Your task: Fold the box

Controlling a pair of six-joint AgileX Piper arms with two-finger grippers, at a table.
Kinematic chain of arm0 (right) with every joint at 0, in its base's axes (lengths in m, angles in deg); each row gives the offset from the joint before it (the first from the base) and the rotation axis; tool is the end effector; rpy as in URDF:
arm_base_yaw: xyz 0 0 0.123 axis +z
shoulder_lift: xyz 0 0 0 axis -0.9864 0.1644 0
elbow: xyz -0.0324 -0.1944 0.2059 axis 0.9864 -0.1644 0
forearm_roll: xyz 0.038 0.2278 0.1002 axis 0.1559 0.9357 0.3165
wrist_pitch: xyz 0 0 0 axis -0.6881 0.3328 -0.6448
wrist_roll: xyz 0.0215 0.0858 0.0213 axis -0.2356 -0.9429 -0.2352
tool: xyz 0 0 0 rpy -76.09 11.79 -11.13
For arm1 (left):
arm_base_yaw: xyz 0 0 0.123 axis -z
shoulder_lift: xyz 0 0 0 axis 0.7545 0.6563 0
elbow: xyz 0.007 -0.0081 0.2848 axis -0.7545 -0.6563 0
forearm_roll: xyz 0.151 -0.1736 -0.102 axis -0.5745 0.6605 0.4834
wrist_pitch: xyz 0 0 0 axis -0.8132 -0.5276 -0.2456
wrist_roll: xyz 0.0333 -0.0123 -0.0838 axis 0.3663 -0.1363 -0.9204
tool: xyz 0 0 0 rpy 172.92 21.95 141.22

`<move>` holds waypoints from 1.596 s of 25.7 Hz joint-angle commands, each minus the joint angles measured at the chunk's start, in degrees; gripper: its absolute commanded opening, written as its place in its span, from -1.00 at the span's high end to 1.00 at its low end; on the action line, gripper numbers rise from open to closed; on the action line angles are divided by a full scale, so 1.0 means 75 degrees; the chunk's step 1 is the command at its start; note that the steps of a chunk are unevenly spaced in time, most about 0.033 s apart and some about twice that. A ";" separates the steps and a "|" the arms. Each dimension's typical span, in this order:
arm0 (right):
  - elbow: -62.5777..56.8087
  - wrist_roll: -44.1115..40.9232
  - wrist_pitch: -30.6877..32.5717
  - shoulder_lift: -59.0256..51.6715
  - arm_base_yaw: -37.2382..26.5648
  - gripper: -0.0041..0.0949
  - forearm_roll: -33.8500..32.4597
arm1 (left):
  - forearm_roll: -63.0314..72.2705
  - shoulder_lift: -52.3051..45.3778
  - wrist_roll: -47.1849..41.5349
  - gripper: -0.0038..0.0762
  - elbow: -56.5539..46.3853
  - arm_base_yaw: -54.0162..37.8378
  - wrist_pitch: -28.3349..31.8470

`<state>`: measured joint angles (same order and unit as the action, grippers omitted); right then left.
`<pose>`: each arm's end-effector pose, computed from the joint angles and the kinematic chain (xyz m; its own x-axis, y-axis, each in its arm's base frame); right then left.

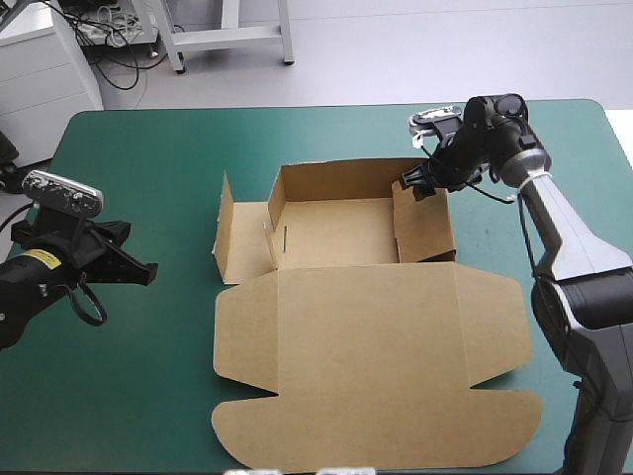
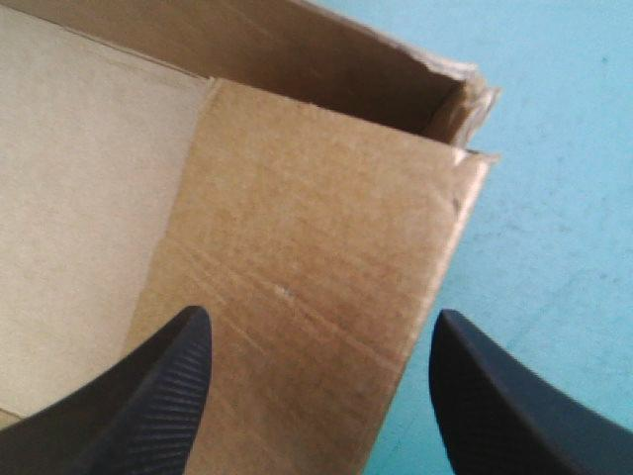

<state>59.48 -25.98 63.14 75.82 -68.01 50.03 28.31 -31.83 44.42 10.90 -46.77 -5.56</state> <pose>0.4230 0.1050 0.3122 -0.8577 -0.3288 -0.3952 -0.3795 0.9235 0.0554 0.1719 -0.0206 0.4029 -0.4849 0.2629 -0.8341 0.2955 0.9469 0.1267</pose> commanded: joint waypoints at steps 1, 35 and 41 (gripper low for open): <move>0.0590 -0.0128 0.0244 -0.0812 -0.0006 -0.34 -0.0003 | 0.0087 -0.0098 -0.0059 0.92 0.0206 -0.0013 0.0392; -0.0875 -0.0880 0.0125 -0.0578 -0.0006 -0.35 -0.0157 | -0.1864 -0.0098 -0.1772 0.98 0.0206 -0.0013 0.0091; -0.0875 -0.0880 -0.0084 -0.0537 -0.0006 -0.12 -0.0157 | -0.1864 -0.0098 -0.1772 0.98 0.0206 -0.0013 0.0059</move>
<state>51.58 -32.68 63.83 74.95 -68.01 48.79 14.39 -31.83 31.81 10.90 -46.77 -8.24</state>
